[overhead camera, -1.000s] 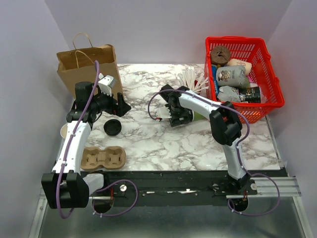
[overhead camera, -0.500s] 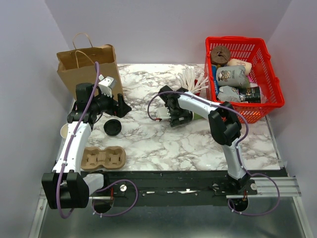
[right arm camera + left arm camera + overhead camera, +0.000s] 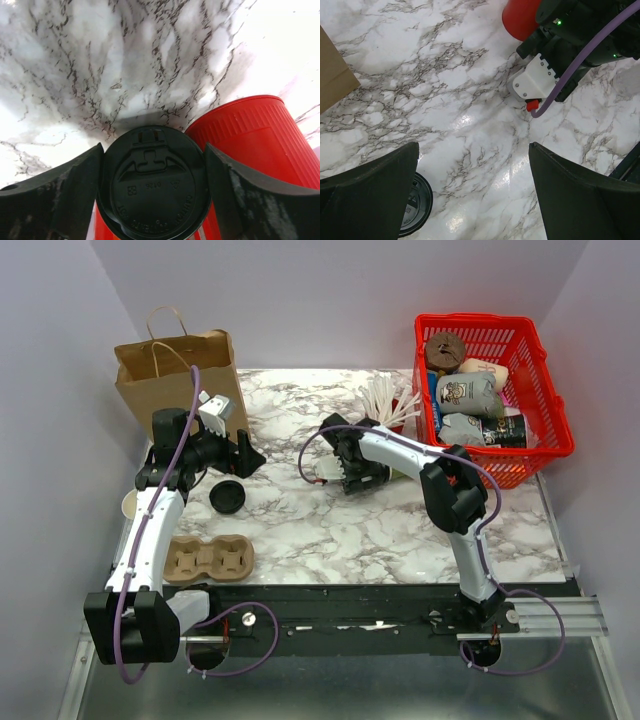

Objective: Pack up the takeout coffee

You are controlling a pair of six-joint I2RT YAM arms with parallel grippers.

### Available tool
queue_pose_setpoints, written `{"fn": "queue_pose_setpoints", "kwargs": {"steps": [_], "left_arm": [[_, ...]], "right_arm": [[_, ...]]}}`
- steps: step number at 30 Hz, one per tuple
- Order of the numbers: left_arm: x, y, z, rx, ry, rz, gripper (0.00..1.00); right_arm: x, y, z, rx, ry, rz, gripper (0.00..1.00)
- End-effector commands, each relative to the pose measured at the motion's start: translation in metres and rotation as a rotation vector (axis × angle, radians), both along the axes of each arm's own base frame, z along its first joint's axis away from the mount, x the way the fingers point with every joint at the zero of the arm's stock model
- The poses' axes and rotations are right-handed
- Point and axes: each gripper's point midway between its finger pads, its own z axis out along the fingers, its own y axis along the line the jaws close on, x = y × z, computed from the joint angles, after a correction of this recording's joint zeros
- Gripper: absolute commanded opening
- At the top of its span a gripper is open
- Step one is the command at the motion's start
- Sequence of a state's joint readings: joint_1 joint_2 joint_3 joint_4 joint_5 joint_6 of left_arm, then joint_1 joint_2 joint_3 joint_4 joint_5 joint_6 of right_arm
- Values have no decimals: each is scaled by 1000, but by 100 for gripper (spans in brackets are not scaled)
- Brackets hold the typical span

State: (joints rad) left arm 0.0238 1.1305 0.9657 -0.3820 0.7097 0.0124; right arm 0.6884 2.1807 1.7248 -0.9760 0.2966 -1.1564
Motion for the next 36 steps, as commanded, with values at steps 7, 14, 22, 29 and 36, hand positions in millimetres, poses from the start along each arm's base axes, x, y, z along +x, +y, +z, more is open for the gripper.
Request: {"fn": "queue_pose_setpoints", "kwargs": {"steps": [7, 14, 22, 29, 36], "left_arm": [[-1, -8, 6, -43, -8, -23, 99], [0, -8, 2, -47, 11, -23, 99], [2, -9, 1, -53, 42, -34, 99], [-7, -2, -3, 57, 72, -88, 99], [-22, 9, -10, 186, 114, -133, 99]], "right_arm": [[-4, 6, 53, 112, -52, -48, 77], [-28, 17, 91, 307, -36, -101, 75], [-45, 44, 134, 748, 82, -203, 75], [-46, 53, 157, 1080, 145, -232, 75], [-41, 42, 150, 1218, 122, -252, 75]]}}
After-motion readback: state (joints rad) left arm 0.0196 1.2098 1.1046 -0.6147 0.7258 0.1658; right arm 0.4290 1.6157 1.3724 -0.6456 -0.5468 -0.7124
